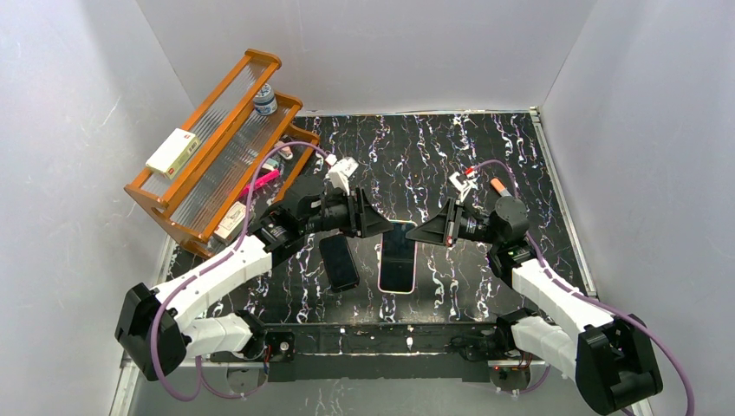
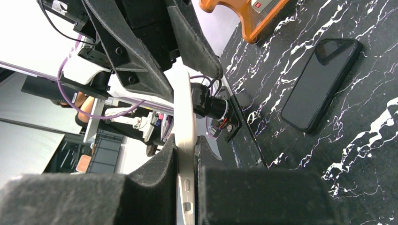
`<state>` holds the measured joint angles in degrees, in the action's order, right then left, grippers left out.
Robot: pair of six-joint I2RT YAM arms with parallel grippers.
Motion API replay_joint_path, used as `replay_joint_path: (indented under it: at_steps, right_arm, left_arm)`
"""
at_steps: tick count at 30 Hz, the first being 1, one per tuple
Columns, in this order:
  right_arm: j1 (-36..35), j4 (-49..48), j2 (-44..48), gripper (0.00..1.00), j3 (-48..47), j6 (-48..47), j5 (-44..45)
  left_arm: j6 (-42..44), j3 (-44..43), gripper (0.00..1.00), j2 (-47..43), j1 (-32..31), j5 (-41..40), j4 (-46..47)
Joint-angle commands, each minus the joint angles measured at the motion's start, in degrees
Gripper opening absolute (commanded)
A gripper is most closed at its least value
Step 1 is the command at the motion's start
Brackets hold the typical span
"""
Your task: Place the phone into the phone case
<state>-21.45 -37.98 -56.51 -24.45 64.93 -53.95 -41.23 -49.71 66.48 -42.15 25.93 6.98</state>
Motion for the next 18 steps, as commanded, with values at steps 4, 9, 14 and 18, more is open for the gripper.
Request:
replay_joint_path:
  at_steps: [4, 9, 14, 18]
  right_arm:
    - [-0.33, -0.08, 2.01, 0.01, -1.14, 0.9, 2.72]
    - [-0.32, 0.0, 1.64, 0.01, -2.59, 1.07, 2.43]
    - [-0.31, -1.55, 1.23, 0.01, -2.96, 2.16, 3.6]
    - [-0.3, -2.45, 0.3, 0.01, -2.24, 2.64, 4.59]
  left_arm:
    - [2.84, -0.74, 0.63, -1.59, 0.23, -5.63, -5.87]
    - [1.26, 2.91, 0.76, -4.77, 0.23, -5.96, -5.59]
    - [-1.73, 5.88, 0.77, -5.95, 0.28, -3.77, -2.59]
    - [-4.3, 8.34, 0.77, -5.26, 0.3, -1.0, 2.07]
